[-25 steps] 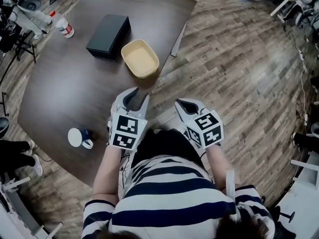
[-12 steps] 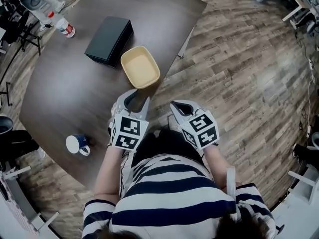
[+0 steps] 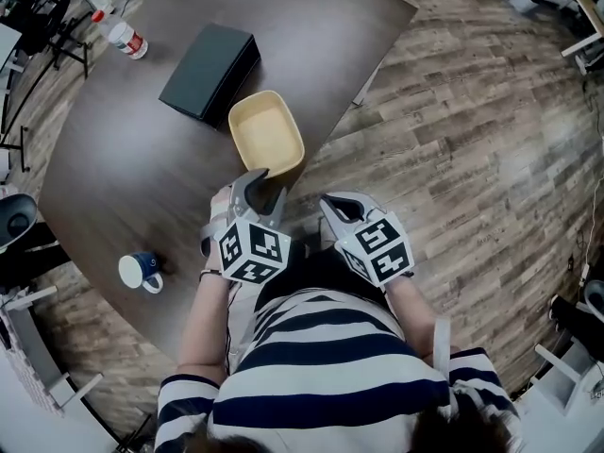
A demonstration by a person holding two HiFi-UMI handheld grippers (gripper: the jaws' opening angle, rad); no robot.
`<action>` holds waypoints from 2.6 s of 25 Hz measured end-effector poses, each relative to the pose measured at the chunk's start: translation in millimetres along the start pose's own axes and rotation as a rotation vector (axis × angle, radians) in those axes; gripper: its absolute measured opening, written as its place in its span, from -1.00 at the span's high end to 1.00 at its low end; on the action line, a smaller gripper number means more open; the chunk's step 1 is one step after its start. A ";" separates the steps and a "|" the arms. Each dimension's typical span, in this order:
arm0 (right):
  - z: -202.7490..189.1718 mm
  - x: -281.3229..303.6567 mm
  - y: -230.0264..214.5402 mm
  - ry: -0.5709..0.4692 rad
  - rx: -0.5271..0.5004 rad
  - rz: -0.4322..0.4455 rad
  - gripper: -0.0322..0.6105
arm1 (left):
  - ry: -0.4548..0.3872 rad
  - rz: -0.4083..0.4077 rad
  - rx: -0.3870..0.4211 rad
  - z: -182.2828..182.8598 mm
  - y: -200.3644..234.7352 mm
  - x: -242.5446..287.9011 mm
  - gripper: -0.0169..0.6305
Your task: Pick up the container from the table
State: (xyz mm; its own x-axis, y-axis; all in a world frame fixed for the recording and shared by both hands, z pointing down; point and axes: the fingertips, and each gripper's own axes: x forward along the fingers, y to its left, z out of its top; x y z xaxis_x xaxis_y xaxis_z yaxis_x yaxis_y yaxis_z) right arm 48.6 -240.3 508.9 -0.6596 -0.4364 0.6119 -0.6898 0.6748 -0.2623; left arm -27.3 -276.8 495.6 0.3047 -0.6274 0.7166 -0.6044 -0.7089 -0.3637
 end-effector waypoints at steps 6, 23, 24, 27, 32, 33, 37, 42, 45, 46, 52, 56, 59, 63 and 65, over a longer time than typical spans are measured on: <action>5.6 13.4 -20.0 0.018 -0.014 0.037 0.90 | 0.074 -0.038 0.060 3.5 2.1 14.7 0.95; 10.5 46.6 -43.9 0.063 -0.031 0.107 0.90 | 0.205 -0.174 0.182 4.7 -2.1 43.2 0.95; 10.5 48.0 -44.5 0.065 -0.032 0.108 0.90 | 0.205 -0.186 0.180 5.1 -3.2 44.2 0.95; 10.7 50.4 -44.9 0.070 -0.033 0.110 0.90 | 0.200 -0.206 0.185 6.6 -5.1 46.4 0.95; 10.9 48.0 -43.0 0.068 -0.038 0.105 0.90 | 0.191 -0.211 0.222 7.8 -5.6 47.9 0.95; 10.6 47.2 -43.5 0.067 -0.037 0.103 0.90 | 0.187 -0.211 0.224 8.4 -5.8 48.1 0.95; 10.5 43.6 -42.8 0.062 -0.036 0.093 0.90 | 0.170 -0.192 0.247 9.0 -5.4 46.2 0.95; 11.9 41.7 -32.2 0.057 -0.045 0.078 0.90 | 0.134 -0.169 0.262 5.7 -2.3 37.2 0.95; 12.0 38.5 -24.0 0.055 -0.049 0.074 0.90 | 0.119 -0.150 0.280 5.3 -1.2 30.1 0.95; 12.0 36.9 -20.7 0.053 -0.049 0.074 0.90 | 0.118 -0.144 0.288 5.0 -1.4 27.2 0.95; 10.4 28.5 -4.1 0.041 -0.053 0.059 0.90 | 0.094 -0.140 0.283 2.4 -6.4 6.1 0.95; 9.4 21.8 4.4 0.034 -0.052 0.043 0.90 | 0.082 -0.141 0.287 0.2 -9.4 -8.5 0.95; 7.9 15.8 9.2 0.032 -0.052 0.029 0.90 | 0.077 -0.143 0.294 -1.5 -12.5 -19.3 0.95; 8.1 9.8 13.2 0.020 -0.053 0.010 0.90 | 0.073 -0.143 0.285 -5.6 -15.6 -33.1 0.95; 9.5 7.2 15.3 0.015 -0.054 0.002 0.90 | 0.075 -0.141 0.278 -8.6 -15.8 -39.5 0.95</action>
State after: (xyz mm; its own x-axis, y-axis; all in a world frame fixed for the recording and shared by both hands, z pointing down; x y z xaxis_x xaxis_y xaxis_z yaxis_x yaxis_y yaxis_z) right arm 30.5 -238.8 502.2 -0.6562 -0.4262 0.6227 -0.6712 0.7068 -0.2236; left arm -36.1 -238.0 478.1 0.3097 -0.4983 0.8098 -0.3325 -0.8546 -0.3988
